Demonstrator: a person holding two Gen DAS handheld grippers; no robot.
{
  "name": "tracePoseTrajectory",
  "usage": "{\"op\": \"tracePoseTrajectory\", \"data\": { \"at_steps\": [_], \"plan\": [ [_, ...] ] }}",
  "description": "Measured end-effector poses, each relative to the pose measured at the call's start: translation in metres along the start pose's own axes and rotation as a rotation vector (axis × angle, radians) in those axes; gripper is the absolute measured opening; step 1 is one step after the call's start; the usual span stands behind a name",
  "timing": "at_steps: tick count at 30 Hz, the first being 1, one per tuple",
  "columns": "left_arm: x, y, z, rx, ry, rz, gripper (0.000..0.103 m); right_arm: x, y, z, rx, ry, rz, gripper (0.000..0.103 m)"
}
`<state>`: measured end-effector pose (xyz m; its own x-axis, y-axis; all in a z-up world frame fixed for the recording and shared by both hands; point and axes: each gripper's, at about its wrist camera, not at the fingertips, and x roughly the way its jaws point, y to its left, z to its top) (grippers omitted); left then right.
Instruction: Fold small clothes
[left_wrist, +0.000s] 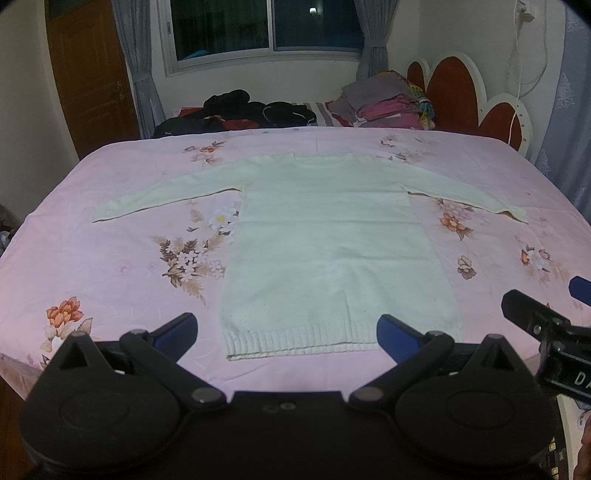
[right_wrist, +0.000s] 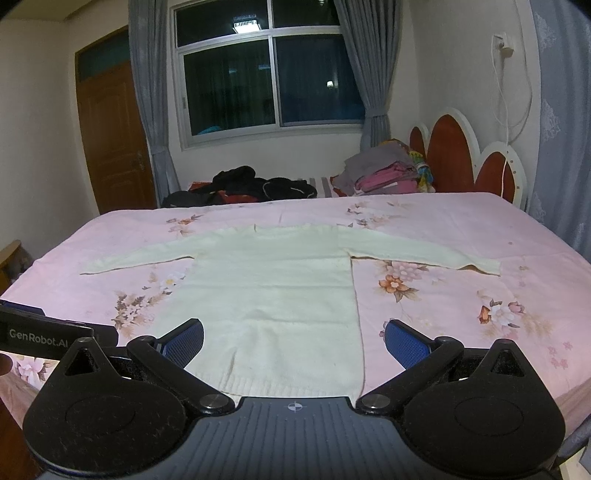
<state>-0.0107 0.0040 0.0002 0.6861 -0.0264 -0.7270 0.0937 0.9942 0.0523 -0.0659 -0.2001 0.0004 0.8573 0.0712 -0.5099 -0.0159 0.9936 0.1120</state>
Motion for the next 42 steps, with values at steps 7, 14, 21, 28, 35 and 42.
{"op": "tracePoseTrajectory", "data": {
  "at_steps": [7,14,21,28,35,42],
  "plan": [
    [0.006,-0.002,0.005,0.015,0.000,-0.007,0.103,0.006,-0.001,0.001,0.008,0.007,-0.007,0.103],
    [0.016,-0.002,0.011,0.018,0.011,-0.002,0.103,0.016,-0.004,0.003,0.021,0.015,-0.022,0.103],
    [0.035,0.001,0.025,0.025,0.024,-0.002,0.103,0.035,-0.009,0.009,0.030,0.022,-0.056,0.103],
    [0.072,0.010,0.048,0.030,0.044,-0.016,0.103,0.068,-0.021,0.020,0.051,0.029,-0.097,0.103],
    [0.119,0.023,0.081,0.047,0.062,-0.039,0.103,0.112,-0.028,0.037,0.067,0.042,-0.164,0.103],
    [0.166,0.041,0.117,0.060,0.073,-0.055,0.103,0.158,-0.033,0.059,0.089,0.053,-0.234,0.103]
  ]
}}
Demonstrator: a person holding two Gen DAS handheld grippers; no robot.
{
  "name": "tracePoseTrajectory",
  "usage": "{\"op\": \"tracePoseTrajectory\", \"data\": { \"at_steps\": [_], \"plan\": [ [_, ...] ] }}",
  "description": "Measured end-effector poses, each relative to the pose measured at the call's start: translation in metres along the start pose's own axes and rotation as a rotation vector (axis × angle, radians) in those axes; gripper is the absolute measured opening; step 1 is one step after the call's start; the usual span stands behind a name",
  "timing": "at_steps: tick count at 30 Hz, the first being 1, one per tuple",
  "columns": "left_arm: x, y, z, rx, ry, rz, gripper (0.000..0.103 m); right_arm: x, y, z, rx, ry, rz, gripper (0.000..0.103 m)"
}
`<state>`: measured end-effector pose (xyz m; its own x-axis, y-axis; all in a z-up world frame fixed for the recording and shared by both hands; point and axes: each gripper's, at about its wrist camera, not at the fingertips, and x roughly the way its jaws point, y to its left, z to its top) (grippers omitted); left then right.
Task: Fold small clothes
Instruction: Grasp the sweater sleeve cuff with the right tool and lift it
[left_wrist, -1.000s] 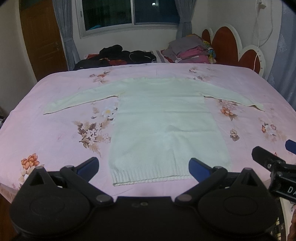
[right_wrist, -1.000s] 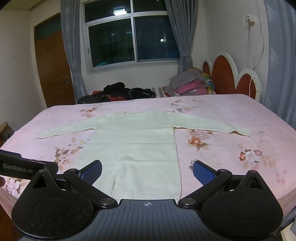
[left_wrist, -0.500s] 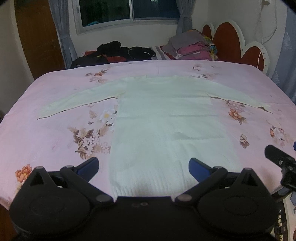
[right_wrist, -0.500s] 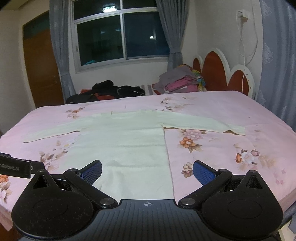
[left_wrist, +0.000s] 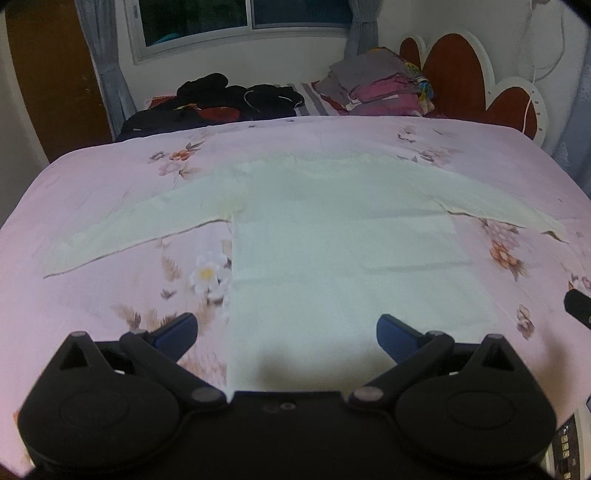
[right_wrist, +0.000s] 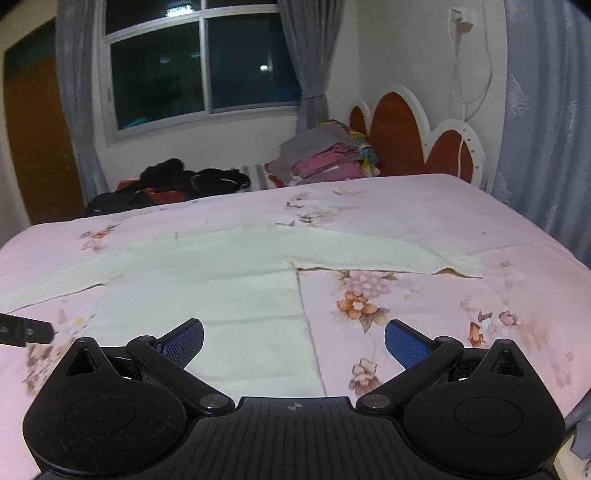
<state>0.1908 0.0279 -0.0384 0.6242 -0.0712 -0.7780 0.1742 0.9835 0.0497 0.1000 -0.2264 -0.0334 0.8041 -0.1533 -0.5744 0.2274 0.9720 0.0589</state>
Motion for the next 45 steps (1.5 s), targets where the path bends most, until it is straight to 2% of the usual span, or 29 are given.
{"op": "tracePoseTrajectory", "data": {
  "at_steps": [6,13,21,28,29,31,33,39,44,45],
  "plan": [
    [0.036,0.015,0.023,-0.008,0.016,-0.005,0.103,0.040,-0.006,0.014,0.016,0.001,-0.064,0.103],
    [0.077,0.012,0.042,-0.027,0.040,0.023,0.103,0.090,-0.038,0.030,0.038,0.015,-0.111,0.103],
    [0.121,-0.004,0.065,-0.109,0.080,0.053,0.103,0.167,-0.101,0.050,0.091,0.045,-0.104,0.103],
    [0.153,-0.029,0.084,-0.117,0.095,0.095,0.103,0.221,-0.175,0.055,0.183,0.085,-0.164,0.102],
    [0.156,-0.031,0.086,-0.117,0.098,0.098,0.103,0.228,-0.185,0.055,0.194,0.092,-0.176,0.101],
    [0.163,-0.036,0.090,-0.117,0.104,0.105,0.103,0.240,-0.204,0.054,0.229,0.126,-0.183,0.053],
    [0.170,-0.039,0.093,-0.115,0.112,0.114,0.103,0.255,-0.225,0.052,0.295,0.153,-0.203,0.052],
    [0.183,-0.038,0.099,-0.135,0.113,0.161,0.103,0.279,-0.258,0.051,0.369,0.168,-0.217,0.052],
    [0.189,-0.032,0.102,-0.141,0.113,0.151,0.101,0.303,-0.276,0.053,0.428,0.152,-0.235,0.052],
    [0.189,-0.032,0.102,-0.135,0.111,0.151,0.100,0.304,-0.277,0.053,0.430,0.144,-0.241,0.046]
  ]
}}
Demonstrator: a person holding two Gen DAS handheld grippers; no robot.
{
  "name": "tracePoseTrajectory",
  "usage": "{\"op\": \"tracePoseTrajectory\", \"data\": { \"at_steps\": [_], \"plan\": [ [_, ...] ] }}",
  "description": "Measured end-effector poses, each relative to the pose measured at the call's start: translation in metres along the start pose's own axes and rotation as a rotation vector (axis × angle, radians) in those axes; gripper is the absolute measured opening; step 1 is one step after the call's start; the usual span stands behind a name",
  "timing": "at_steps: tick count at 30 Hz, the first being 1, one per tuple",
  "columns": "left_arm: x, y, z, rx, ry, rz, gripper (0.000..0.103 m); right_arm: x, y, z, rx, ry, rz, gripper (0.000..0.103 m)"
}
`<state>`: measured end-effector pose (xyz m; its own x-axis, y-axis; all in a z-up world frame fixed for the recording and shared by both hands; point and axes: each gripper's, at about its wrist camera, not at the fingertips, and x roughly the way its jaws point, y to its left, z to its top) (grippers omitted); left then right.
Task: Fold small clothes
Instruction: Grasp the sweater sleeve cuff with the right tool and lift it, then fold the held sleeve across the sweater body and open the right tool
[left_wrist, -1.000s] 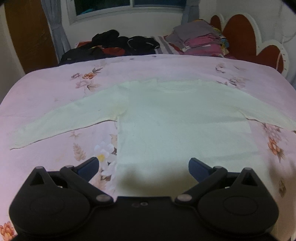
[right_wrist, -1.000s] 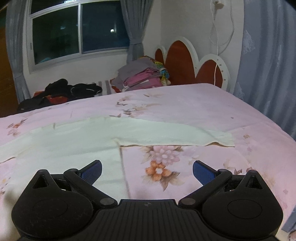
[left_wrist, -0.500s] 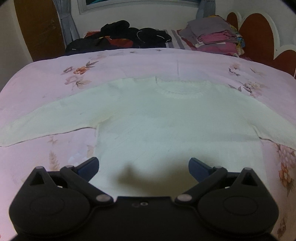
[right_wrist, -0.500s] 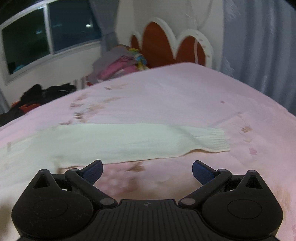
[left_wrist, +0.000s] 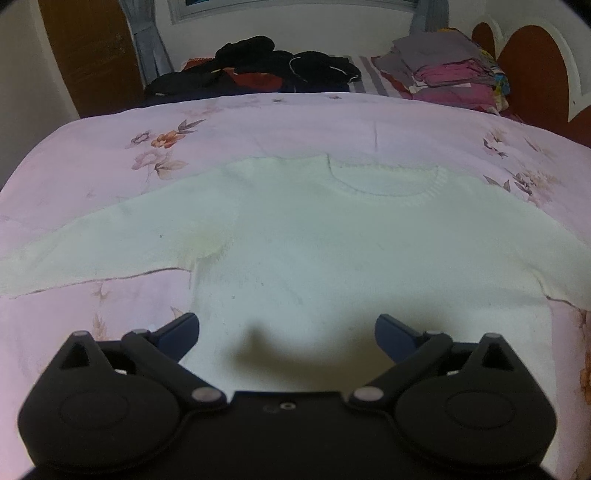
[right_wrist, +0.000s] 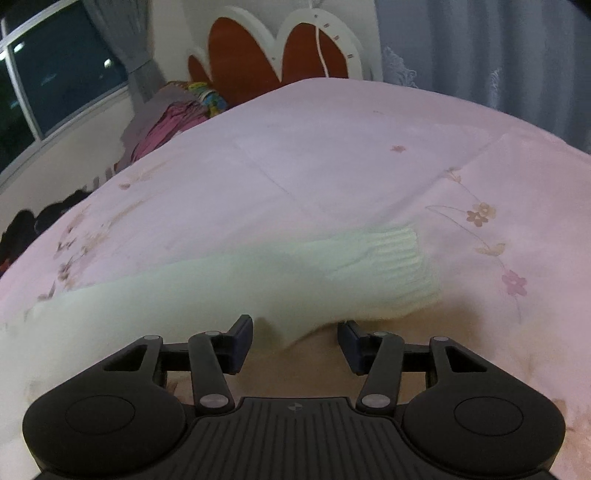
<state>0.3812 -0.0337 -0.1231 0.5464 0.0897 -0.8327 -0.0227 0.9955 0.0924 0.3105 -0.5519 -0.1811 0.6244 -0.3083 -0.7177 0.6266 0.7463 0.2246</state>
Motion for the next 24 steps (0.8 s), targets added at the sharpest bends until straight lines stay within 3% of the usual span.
{"op": "tracePoseTrajectory", "data": {
  "at_steps": [1,3,7,11,18,24],
  "plan": [
    [0.000,0.000,0.001,0.007,-0.003,-0.005,0.098,0.002,-0.001,0.001,0.005,-0.006,0.001,0.025],
    [0.001,0.000,0.001,0.029,-0.010,-0.017,0.096,0.005,-0.004,0.004,0.036,-0.014,0.012,0.007],
    [0.002,0.001,0.001,0.067,-0.011,-0.048,0.091,0.000,0.006,0.009,0.012,-0.068,0.013,0.002],
    [0.004,0.011,0.004,0.040,-0.011,-0.068,0.090,-0.019,0.039,0.016,-0.072,-0.144,0.074,0.002],
    [0.003,0.044,0.007,0.002,-0.047,-0.067,0.088,-0.055,0.148,0.009,-0.256,-0.216,0.278,0.002],
    [0.005,0.084,0.005,-0.034,-0.063,-0.058,0.088,-0.065,0.260,-0.042,-0.382,-0.164,0.463,0.002]
  ]
}}
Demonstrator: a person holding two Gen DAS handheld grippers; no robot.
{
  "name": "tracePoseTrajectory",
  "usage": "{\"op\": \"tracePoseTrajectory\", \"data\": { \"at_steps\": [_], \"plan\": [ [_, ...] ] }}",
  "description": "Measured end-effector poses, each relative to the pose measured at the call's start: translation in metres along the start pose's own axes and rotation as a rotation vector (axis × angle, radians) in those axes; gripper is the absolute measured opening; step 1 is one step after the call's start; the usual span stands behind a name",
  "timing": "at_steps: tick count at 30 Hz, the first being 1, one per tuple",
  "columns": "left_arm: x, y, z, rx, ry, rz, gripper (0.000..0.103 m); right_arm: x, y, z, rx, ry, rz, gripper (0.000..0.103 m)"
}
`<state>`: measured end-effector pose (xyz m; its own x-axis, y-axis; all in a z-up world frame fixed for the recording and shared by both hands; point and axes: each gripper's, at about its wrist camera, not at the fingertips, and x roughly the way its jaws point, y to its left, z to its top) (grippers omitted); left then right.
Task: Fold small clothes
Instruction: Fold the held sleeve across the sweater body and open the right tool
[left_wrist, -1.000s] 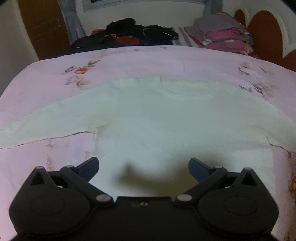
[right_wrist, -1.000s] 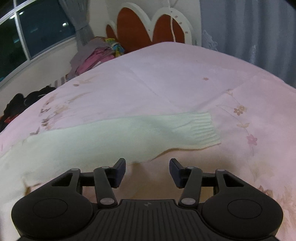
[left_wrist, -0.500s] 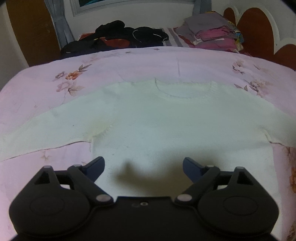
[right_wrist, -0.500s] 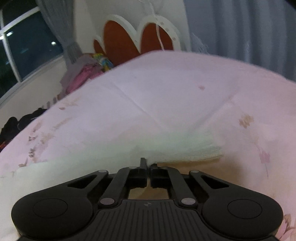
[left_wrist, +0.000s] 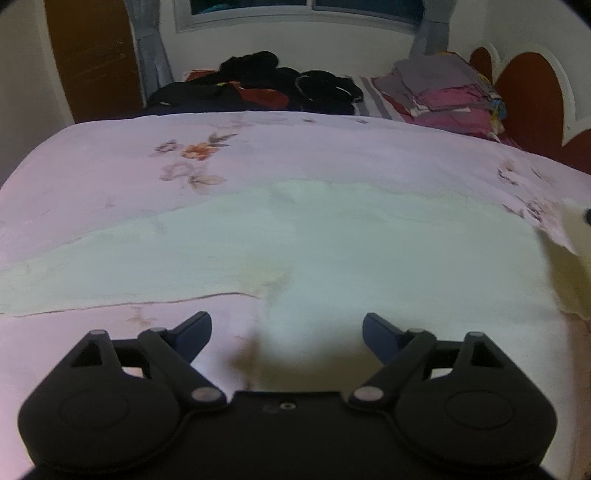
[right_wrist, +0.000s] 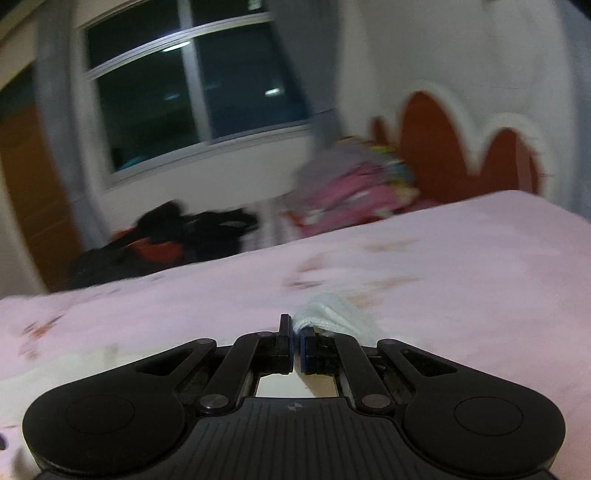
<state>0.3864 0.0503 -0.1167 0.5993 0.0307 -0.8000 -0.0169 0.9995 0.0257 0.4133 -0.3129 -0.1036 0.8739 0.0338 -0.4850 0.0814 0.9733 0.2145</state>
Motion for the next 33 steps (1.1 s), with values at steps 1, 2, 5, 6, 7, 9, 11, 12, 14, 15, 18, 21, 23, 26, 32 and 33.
{"op": "tracePoseTrajectory", "data": {
  "at_steps": [1,2,5,6,7,9,11,12,14,15,18,21,23,26,32,33],
  "plan": [
    [0.001,0.007,0.000,-0.005,-0.003,0.009,0.088,0.007,0.019,-0.006,-0.016,0.013,0.030,0.002],
    [0.001,0.013,-0.001,-0.010,-0.004,0.014,0.088,0.013,0.038,-0.011,-0.032,0.029,0.056,0.002],
    [0.004,0.029,0.000,-0.025,-0.003,0.017,0.088,0.031,0.090,-0.037,-0.084,0.092,0.137,0.002],
    [0.005,0.033,0.001,-0.031,-0.003,0.016,0.088,0.037,0.106,-0.047,-0.104,0.128,0.169,0.002],
    [0.006,0.036,0.002,-0.035,-0.004,0.013,0.088,0.042,0.119,-0.055,-0.119,0.167,0.204,0.003],
    [0.008,0.039,0.004,-0.037,-0.005,-0.003,0.088,0.048,0.139,-0.072,-0.160,0.206,0.230,0.003],
    [0.011,0.038,0.006,-0.028,-0.011,-0.019,0.089,0.053,0.153,-0.080,-0.194,0.234,0.224,0.003],
    [0.012,0.036,0.006,-0.022,-0.011,-0.029,0.089,0.056,0.153,-0.080,-0.190,0.244,0.235,0.014],
    [0.018,0.027,0.008,-0.006,-0.006,-0.063,0.090,0.052,0.152,-0.079,-0.167,0.235,0.258,0.055],
    [0.021,0.023,0.009,0.001,0.000,-0.081,0.090,0.045,0.150,-0.078,-0.174,0.208,0.251,0.076],
    [0.028,0.004,0.009,0.022,-0.007,-0.159,0.090,0.028,0.142,-0.075,-0.184,0.182,0.264,0.079],
    [0.034,-0.022,0.008,0.100,-0.029,-0.176,0.086,0.012,0.125,-0.067,-0.116,0.186,0.345,0.079],
    [0.034,-0.037,0.005,0.142,-0.036,-0.208,0.084,0.001,0.116,-0.064,-0.123,0.194,0.379,0.079],
    [0.036,-0.056,0.001,0.185,-0.035,-0.257,0.079,-0.010,0.091,-0.060,-0.147,0.169,0.232,0.079],
    [0.052,-0.095,-0.014,0.305,-0.040,-0.302,0.060,-0.017,0.024,-0.070,-0.070,0.208,0.027,0.079],
    [0.056,-0.099,-0.015,0.315,-0.044,-0.297,0.057,-0.019,0.016,-0.072,-0.060,0.209,0.011,0.079]
  ]
}}
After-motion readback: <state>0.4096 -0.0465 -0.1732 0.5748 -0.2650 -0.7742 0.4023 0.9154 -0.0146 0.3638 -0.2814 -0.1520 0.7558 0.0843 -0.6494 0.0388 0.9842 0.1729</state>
